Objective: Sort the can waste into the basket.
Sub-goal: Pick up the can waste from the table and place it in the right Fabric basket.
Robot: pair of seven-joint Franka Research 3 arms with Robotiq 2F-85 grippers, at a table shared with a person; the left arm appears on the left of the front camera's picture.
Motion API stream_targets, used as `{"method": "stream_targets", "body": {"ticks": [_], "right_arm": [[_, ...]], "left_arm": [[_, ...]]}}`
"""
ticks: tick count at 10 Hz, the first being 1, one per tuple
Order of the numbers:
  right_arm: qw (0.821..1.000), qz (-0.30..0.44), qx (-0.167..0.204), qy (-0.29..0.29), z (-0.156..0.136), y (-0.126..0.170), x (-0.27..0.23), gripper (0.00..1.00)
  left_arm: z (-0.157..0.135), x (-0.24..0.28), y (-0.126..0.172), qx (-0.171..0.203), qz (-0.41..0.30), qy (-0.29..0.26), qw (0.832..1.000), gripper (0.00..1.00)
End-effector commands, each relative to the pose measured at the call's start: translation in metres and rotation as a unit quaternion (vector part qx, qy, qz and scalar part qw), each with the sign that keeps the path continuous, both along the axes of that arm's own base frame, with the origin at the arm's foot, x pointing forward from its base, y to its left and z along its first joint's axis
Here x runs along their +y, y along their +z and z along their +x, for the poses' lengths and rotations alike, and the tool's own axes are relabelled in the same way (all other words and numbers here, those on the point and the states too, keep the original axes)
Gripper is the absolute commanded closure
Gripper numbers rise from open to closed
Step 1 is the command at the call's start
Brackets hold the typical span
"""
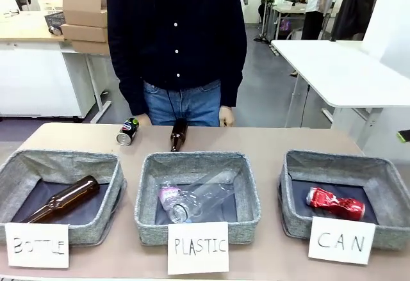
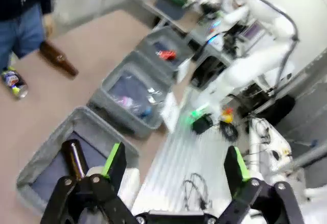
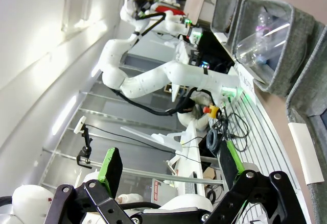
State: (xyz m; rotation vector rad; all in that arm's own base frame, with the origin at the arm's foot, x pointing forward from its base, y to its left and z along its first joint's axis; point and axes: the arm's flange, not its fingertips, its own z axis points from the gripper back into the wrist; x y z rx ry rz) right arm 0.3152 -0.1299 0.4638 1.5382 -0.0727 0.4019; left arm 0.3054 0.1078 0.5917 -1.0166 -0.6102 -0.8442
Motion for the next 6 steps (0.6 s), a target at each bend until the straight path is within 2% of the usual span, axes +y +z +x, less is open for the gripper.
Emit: {"method": "stream_targets", "body": {"ticks": [1, 2, 3, 5, 6], "right_arm": [[1.000, -0.002, -0.009, 0.003, 0.000, 0.000, -0.003, 0.00], [1.000, -0.002, -0.009, 0.003, 0.000, 0.000, -0.003, 0.00], [1.000, -0.002, -0.009, 0.003, 0.000, 0.000, -0.003, 0.00], [1.000, -0.002, -0.009, 0.003, 0.000, 0.000, -0.003, 0.00], [1.000, -0.002, -0.009, 0.003, 0.000, 0.000, -0.003, 0.00]], "left_arm": [[0.086, -0.106, -0.022, 0.029, 0.114, 0.007, 0.993, 0.00], [0.117, -0.157, -0.049, 0.001, 0.166, 0.021, 0.986, 0.00], [0.136, -0.196, -0.078, -0.024, 0.215, 0.031, 0.976, 0.00], [0.168, -0.249, -0.134, -0.063, 0.303, 0.053, 0.949, 0.00], [0.194, -0.266, -0.150, -0.104, 0.331, 0.077, 0.935, 0.00]]}}
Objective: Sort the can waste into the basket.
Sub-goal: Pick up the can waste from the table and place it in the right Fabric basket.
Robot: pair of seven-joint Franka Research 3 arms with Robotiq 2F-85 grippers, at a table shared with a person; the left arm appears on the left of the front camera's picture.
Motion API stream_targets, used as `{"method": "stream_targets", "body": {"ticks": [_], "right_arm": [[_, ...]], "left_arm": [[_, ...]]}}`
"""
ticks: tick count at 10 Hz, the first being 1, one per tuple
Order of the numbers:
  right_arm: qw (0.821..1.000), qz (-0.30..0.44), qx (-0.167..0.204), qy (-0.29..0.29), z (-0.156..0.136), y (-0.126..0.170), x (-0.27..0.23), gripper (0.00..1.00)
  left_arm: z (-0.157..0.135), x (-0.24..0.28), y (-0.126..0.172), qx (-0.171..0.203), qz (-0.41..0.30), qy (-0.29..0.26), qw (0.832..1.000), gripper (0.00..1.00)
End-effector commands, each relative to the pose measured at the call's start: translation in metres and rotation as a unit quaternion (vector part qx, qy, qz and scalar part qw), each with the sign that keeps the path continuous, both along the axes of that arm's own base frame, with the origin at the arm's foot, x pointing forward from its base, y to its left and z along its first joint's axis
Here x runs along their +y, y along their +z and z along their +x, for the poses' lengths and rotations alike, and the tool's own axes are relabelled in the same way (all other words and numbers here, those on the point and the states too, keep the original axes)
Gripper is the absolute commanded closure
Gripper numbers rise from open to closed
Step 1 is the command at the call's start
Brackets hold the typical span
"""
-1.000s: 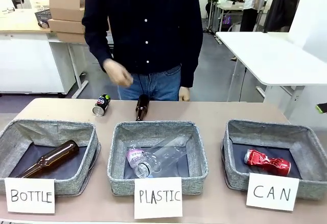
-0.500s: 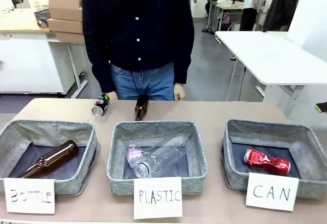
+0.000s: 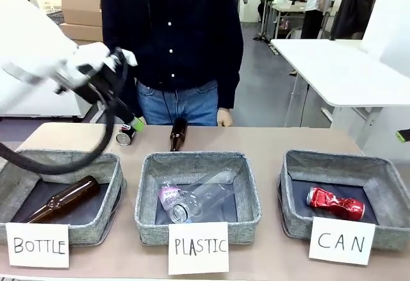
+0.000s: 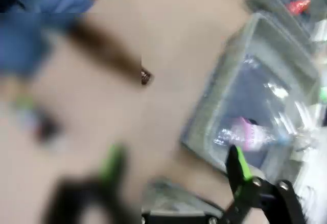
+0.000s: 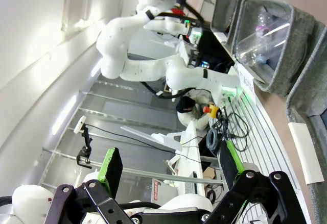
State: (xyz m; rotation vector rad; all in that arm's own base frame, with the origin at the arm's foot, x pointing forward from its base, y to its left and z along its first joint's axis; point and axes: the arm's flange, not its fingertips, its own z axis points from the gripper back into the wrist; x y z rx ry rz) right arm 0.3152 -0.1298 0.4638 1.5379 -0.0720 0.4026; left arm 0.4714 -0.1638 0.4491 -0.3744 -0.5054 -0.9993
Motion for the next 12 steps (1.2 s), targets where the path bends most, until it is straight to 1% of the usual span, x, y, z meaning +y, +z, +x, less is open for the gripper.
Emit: {"method": "stream_targets", "body": {"ticks": [1, 2, 3, 4, 5, 6, 7, 8, 9, 12], "right_arm": [[1.000, -0.002, -0.009, 0.003, 0.000, 0.000, -0.003, 0.00], [1.000, -0.002, -0.009, 0.003, 0.000, 0.000, -0.003, 0.00], [1.000, -0.002, -0.009, 0.003, 0.000, 0.000, -0.003, 0.00], [1.000, -0.002, -0.009, 0.003, 0.000, 0.000, -0.003, 0.00], [1.000, -0.002, -0.009, 0.003, 0.000, 0.000, -0.003, 0.00], [1.000, -0.002, -0.009, 0.003, 0.000, 0.000, -0.003, 0.00], [1.000, -0.002, -0.009, 0.003, 0.000, 0.000, -0.003, 0.00], [1.000, -0.002, -0.009, 0.003, 0.000, 0.000, -0.003, 0.00], [1.000, -0.002, -0.009, 0.003, 0.000, 0.000, -0.003, 0.00], [1.000, -0.002, -0.009, 0.003, 0.000, 0.000, -0.003, 0.00]], "left_arm": [[0.041, 0.011, -0.006, 0.104, -0.019, 0.101, 0.989, 0.00], [0.000, 0.000, 0.000, 0.000, 0.000, 0.000, 1.000, 0.00], [0.000, 0.000, 0.000, 0.000, 0.000, 0.000, 1.000, 0.00], [0.027, 0.001, -0.027, 0.025, 0.012, 0.039, 0.999, 0.00], [0.045, 0.022, -0.023, -0.044, 0.033, 0.201, 0.978, 0.00], [0.074, 0.045, -0.021, -0.058, 0.065, 0.323, 0.942, 0.00], [0.094, 0.059, -0.023, -0.057, 0.080, 0.374, 0.922, 0.00], [0.103, 0.063, -0.026, -0.051, 0.084, 0.369, 0.924, 0.00], [0.118, 0.066, -0.034, -0.047, 0.105, 0.379, 0.918, 0.00], [0.162, 0.067, -0.062, -0.014, 0.135, 0.366, 0.921, 0.00]]}}
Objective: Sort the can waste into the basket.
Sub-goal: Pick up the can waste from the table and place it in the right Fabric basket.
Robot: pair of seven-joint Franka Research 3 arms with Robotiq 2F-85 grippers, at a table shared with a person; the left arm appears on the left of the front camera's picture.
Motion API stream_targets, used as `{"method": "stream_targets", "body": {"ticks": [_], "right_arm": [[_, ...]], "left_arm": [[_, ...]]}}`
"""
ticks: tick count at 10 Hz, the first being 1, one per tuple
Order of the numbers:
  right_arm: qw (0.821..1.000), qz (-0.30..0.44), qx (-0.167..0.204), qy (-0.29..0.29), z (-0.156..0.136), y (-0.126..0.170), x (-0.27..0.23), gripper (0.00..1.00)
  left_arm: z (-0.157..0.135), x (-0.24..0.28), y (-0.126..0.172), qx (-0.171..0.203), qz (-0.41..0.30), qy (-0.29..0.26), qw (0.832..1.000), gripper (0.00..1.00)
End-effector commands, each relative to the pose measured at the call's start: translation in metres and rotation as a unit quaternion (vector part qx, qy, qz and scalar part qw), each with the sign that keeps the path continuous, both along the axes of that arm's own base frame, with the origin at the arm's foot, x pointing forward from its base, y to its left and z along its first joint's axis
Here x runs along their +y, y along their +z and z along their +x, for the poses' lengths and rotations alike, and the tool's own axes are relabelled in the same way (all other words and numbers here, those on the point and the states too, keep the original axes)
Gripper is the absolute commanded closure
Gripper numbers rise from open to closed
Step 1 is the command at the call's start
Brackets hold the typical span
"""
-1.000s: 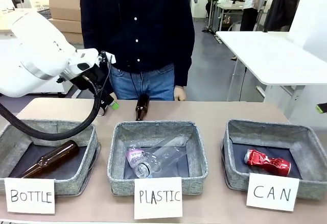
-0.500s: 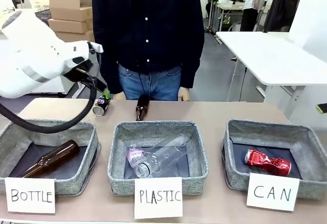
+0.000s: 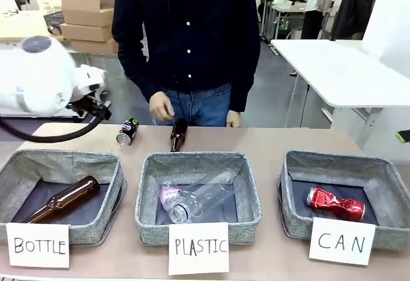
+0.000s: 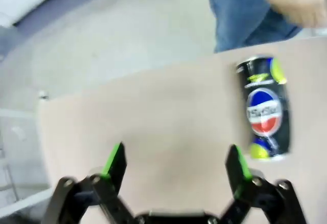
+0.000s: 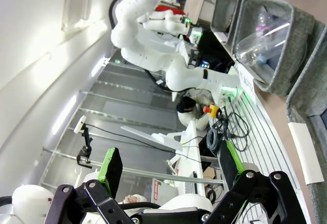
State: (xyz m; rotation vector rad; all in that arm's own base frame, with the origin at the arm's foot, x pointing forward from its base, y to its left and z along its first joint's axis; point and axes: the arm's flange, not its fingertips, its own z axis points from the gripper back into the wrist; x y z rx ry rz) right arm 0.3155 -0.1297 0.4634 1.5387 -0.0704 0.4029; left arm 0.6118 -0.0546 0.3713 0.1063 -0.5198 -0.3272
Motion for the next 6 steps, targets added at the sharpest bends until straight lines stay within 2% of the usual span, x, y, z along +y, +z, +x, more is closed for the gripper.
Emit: {"method": "stream_targets", "body": {"ticks": [1, 3, 6], "right_arm": [[1.000, -0.002, -0.009, 0.002, -0.001, 0.001, -0.003, 0.00], [1.000, -0.002, -0.009, 0.002, -0.001, 0.001, -0.003, 0.00], [1.000, -0.002, -0.009, 0.002, -0.001, 0.001, -0.003, 0.00]], "left_arm": [[0.030, -0.043, 0.012, 0.032, -0.011, -0.002, 0.999, 0.00], [0.039, -0.041, 0.011, 0.057, -0.040, -0.003, 0.998, 0.00], [0.047, -0.049, -0.014, 0.099, -0.050, 0.004, 0.994, 0.00]]}}
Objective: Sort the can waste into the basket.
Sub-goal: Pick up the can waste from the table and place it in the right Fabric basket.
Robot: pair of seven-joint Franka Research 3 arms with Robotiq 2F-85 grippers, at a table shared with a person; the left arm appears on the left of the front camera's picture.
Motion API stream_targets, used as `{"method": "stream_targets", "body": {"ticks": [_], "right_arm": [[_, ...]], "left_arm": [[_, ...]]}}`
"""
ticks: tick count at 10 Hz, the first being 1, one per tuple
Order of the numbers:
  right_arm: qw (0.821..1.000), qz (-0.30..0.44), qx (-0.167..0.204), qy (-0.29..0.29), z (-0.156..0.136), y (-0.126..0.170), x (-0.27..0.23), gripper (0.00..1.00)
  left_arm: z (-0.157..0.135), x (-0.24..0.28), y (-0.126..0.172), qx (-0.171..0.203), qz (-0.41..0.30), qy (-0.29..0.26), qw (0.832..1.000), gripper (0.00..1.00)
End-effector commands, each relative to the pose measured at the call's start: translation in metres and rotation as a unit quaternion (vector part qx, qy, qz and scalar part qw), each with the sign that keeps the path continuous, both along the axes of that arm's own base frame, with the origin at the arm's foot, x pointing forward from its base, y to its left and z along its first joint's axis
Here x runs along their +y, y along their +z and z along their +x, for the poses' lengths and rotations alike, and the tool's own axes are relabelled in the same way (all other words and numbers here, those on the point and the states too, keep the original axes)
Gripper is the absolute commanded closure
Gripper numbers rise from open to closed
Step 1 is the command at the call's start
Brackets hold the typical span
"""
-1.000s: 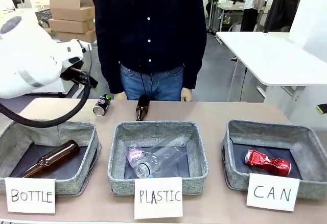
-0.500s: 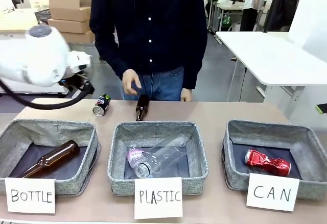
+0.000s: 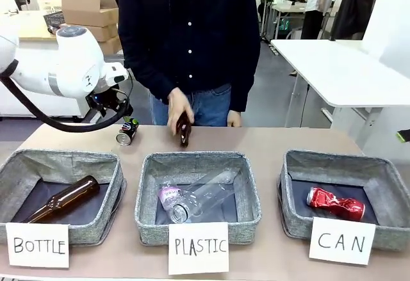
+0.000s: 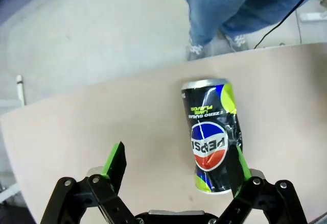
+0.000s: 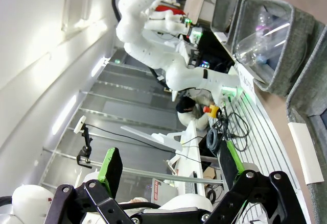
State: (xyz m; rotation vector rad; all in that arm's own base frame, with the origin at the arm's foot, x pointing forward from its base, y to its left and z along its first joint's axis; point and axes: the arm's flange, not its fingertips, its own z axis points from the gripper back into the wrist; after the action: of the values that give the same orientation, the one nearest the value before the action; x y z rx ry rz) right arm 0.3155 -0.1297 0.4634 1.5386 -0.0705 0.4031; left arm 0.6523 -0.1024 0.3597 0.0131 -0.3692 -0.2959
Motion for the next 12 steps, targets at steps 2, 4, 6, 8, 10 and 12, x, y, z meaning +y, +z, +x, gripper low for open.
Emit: {"method": "stream_targets", "body": {"ticks": [2, 4, 6, 8, 10, 12], "right_arm": [[1.000, -0.002, -0.009, 0.002, -0.001, 0.001, -0.003, 0.00], [1.000, -0.002, -0.009, 0.002, -0.001, 0.001, -0.003, 0.00], [1.000, -0.002, -0.009, 0.002, -0.001, 0.001, -0.003, 0.00], [1.000, -0.002, -0.009, 0.002, -0.001, 0.001, -0.003, 0.00], [1.000, -0.002, -0.009, 0.002, -0.001, 0.001, -0.003, 0.00], [1.000, -0.002, -0.009, 0.002, -0.001, 0.001, -0.003, 0.00]], "left_arm": [[0.007, -0.015, -0.015, 0.053, -0.040, -0.024, 0.998, 0.00], [0.009, -0.018, -0.021, 0.070, -0.064, -0.031, 0.995, 0.00], [0.010, -0.019, -0.028, 0.073, -0.055, -0.026, 0.995, 0.00], [0.011, -0.020, -0.034, 0.073, -0.056, -0.026, 0.995, 0.00], [0.011, -0.022, -0.040, 0.072, -0.046, -0.020, 0.996, 0.09], [0.010, -0.021, -0.042, 0.072, -0.036, -0.019, 0.997, 0.68]]}}
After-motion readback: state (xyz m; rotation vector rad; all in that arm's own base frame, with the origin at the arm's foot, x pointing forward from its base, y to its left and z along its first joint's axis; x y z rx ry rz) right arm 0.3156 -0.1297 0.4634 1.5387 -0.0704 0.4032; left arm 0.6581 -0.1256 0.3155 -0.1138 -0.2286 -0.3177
